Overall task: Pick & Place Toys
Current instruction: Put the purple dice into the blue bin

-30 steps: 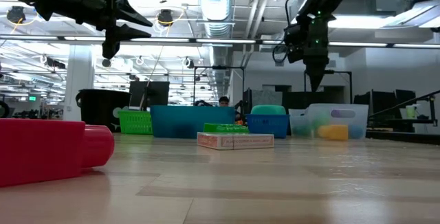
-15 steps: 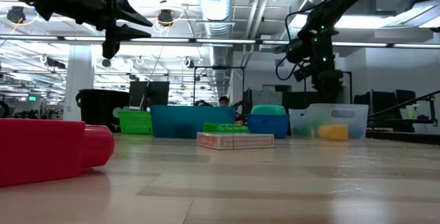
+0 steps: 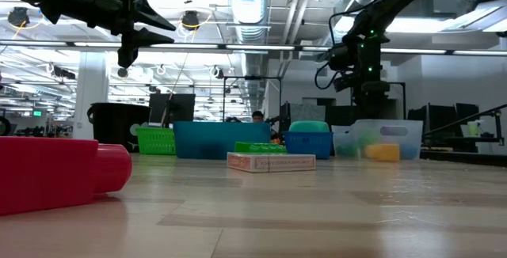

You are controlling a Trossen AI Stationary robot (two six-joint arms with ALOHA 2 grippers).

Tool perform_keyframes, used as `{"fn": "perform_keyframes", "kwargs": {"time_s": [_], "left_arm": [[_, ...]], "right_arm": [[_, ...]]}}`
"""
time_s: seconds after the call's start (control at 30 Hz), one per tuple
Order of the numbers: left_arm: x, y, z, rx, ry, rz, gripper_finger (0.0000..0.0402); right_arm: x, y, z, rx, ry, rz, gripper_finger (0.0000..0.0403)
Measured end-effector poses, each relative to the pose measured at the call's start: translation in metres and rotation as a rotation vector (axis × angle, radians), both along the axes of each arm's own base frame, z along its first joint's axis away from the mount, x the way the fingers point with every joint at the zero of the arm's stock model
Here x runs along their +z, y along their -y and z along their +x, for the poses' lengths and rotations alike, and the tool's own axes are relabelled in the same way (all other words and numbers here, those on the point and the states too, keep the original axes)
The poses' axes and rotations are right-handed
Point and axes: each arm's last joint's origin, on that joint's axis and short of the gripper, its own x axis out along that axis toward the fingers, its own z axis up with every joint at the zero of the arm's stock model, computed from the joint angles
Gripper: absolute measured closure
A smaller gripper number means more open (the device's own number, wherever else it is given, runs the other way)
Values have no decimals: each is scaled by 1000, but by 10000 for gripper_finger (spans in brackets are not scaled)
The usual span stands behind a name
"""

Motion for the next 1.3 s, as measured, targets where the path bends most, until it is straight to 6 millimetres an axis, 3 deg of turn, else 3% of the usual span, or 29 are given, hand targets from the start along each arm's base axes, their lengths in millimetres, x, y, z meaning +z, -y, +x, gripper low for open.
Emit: {"fn": "perform_keyframes", "kwargs": {"time_s": [0.5, 0.97, 1.3], "left_arm": [[0, 0, 0, 0, 0, 0, 293], [0, 0, 0, 0, 0, 0, 293], [0, 0, 0, 0, 0, 0, 293]], "right_arm": [[-15, -13, 6, 4, -37, -6, 19], [-12, -17, 3, -91, -50, 2, 172], [32, -26, -5, -103, -26, 3, 275]]}}
